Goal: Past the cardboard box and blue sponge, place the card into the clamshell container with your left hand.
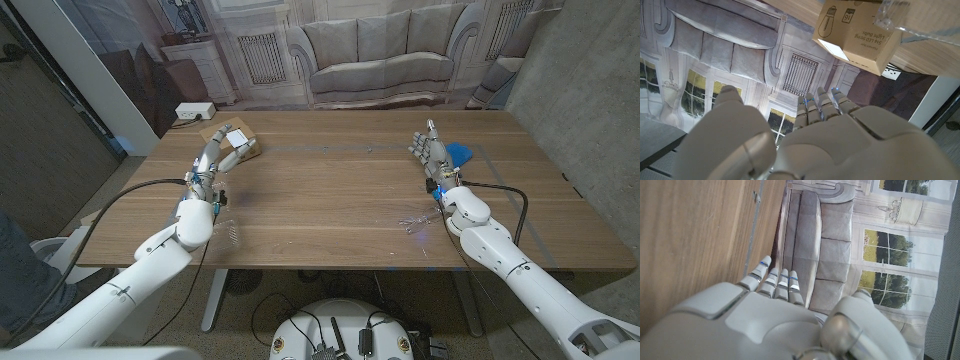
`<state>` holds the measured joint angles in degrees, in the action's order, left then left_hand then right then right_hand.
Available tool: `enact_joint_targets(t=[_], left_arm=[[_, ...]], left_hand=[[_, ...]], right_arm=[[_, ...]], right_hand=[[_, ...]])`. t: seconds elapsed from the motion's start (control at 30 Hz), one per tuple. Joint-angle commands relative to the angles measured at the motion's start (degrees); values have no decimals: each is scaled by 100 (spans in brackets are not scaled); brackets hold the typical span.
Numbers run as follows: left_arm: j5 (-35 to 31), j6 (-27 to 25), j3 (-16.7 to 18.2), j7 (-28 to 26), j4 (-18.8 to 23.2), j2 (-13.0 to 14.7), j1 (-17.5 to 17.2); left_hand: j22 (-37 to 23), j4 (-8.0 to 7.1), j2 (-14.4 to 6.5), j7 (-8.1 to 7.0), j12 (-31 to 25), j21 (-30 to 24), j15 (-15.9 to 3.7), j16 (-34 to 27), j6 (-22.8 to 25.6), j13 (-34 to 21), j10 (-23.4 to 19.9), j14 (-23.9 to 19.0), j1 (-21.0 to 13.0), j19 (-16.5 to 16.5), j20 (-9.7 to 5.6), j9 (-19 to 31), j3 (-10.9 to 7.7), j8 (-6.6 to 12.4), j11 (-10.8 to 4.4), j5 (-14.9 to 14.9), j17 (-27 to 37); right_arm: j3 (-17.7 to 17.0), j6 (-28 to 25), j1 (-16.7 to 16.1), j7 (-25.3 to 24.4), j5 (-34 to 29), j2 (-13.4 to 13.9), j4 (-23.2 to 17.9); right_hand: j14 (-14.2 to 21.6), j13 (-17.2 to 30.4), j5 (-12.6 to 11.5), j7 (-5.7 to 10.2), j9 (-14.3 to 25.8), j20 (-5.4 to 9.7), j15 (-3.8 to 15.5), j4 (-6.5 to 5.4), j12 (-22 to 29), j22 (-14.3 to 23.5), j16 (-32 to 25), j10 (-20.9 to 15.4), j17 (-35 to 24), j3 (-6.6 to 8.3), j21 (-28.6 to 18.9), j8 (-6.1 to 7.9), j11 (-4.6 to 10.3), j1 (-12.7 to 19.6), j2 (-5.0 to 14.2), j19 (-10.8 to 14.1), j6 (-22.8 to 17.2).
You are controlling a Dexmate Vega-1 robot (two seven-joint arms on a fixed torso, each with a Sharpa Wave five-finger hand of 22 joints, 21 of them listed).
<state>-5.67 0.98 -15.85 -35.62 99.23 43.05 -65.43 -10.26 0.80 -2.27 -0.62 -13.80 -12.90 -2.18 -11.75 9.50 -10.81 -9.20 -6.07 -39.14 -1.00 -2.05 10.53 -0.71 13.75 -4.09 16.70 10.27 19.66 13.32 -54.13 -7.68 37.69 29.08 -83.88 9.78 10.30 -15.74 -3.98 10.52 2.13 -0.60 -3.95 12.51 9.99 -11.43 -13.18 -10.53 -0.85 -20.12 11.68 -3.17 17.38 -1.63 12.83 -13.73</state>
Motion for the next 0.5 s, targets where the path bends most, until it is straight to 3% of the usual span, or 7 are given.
enact_joint_targets(t=[0.03,0.5], left_arm=[[-518,-558,3,-379,297,55,-143],[-1196,-1361,-181,-781,521,13,-112]], left_hand=[[-17,58,7,-18,-11,38,-226,-16,74,-10,-84,-89,-96,-9,-352,25,-5,19,-40,24,4],[9,416,46,-195,1,116,-361,22,273,-14,-342,-245,-711,62,-289,33,-136,19,-201,118,-16]], right_arm=[[-78,-89,-101,-66,28,130,-206],[-116,-53,-133,20,80,169,-236]], right_hand=[[44,21,-7,-19,33,157,-7,-16,-4,28,13,-41,-17,-38,16,10,-13,-4,36,68,-54],[51,22,5,-20,34,148,-9,-17,-13,29,18,-35,-18,-52,46,2,-31,-8,42,82,-58]])
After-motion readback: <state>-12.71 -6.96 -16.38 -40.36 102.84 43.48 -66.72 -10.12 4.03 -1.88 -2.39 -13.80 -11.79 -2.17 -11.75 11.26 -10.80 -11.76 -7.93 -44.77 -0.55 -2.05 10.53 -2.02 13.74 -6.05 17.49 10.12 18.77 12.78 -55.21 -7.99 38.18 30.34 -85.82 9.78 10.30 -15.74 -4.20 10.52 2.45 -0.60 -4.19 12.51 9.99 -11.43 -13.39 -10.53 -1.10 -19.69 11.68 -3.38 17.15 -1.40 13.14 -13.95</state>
